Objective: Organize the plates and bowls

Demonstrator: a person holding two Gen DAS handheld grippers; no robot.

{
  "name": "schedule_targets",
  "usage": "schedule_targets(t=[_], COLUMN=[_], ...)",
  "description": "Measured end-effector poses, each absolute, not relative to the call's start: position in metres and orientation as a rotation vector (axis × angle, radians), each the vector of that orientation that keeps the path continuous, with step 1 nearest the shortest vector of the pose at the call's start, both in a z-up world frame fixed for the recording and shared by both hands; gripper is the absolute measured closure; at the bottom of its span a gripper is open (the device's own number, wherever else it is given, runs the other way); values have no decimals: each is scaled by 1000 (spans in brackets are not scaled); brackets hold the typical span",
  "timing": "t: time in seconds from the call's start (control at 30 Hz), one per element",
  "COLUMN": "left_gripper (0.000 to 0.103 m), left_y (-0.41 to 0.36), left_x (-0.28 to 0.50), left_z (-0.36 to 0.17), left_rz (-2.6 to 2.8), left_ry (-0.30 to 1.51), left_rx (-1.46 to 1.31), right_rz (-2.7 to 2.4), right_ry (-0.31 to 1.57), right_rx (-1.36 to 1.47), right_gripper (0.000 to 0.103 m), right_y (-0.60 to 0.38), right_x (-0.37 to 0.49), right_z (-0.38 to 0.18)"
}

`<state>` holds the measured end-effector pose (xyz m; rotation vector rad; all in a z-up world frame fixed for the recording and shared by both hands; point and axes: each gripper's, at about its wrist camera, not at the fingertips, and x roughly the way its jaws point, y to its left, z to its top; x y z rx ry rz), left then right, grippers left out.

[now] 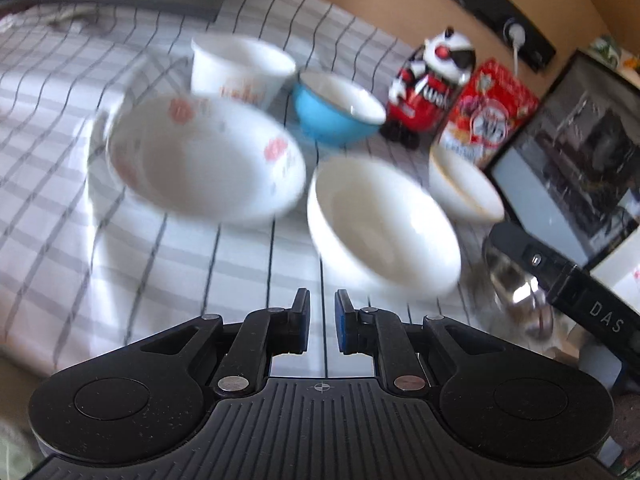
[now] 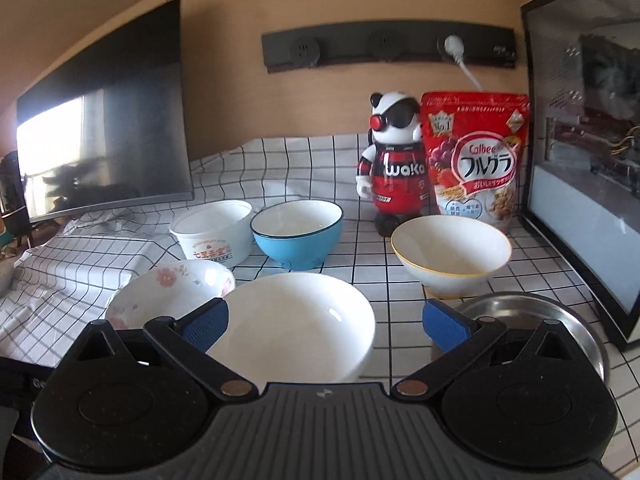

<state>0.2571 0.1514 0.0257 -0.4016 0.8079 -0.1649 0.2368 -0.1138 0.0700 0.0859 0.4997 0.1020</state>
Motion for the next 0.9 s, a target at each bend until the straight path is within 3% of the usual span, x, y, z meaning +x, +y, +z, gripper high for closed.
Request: schedule_targets(t=[0.3,0.43,0.63,0.9], left_gripper=[88,88,88,89], left_y=[177,183,172,143], left_x=[306,317,328,323], left_z=[26,22,22,8], left_rz=[-227,-268,-148,116], left_ry=[954,981,962,983], left_rx=[-521,-647,-598,-659], right_rz=[50,132,337,591], right_ry=[744,835,900,1037], right_rx=[115,25,-130,-79], right_gripper=[0,0,0,0], right_y=[-116,-112,-108,-122], right_x=[309,340,372,421], right_z=[86,79,64,26])
